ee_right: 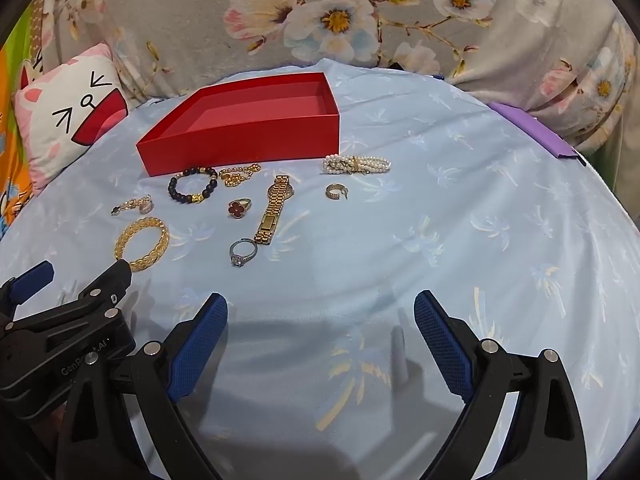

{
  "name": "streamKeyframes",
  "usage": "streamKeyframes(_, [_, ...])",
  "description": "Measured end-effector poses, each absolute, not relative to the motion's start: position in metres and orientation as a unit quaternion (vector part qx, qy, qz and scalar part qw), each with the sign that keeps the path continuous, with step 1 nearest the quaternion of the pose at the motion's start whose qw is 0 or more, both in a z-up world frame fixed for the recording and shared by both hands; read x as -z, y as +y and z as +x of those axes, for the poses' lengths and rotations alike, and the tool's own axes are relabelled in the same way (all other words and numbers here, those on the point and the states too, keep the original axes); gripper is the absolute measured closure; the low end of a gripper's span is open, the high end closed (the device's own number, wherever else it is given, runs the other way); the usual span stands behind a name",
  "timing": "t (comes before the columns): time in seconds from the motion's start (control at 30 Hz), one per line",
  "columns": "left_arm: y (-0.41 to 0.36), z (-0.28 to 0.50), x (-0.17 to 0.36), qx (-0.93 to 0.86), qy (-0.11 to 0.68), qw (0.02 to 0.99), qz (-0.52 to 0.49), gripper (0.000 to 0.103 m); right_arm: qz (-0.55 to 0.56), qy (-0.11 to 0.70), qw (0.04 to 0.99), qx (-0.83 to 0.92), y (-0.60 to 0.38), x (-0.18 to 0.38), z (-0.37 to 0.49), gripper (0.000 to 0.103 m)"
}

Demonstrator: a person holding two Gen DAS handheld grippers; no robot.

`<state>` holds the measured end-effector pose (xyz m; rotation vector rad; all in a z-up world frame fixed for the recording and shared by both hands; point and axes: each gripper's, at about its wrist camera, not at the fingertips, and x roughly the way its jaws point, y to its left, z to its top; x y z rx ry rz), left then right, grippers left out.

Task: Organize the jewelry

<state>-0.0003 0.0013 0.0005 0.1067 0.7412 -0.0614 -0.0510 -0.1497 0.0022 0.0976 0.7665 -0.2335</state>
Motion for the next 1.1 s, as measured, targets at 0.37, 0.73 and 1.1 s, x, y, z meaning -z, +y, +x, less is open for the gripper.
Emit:
streamKeyframes(0.37, [0.0006,0.0002,0.0000,0.028,0.365,0.929,0.058,0.007,0.048,0.375,0.919,0.112,-0.1493,0.0002,-0.0497,0.010])
streamKeyframes(0.73, [0.0000,-0.0001,0.0024,0.027,0.365,0.929,0.059,0.008,0.048,0.375,0.919,0.113,-0.1489,-0.0005,-0.0501,0.010])
streamKeyframes(1.1, [0.0002,-0.0006,0.0024,0.026,0.364,0.929,0.059,0.008,0.049,0.376,0.918,0.112,-0.1489,-0.0006,-0.0497,0.010])
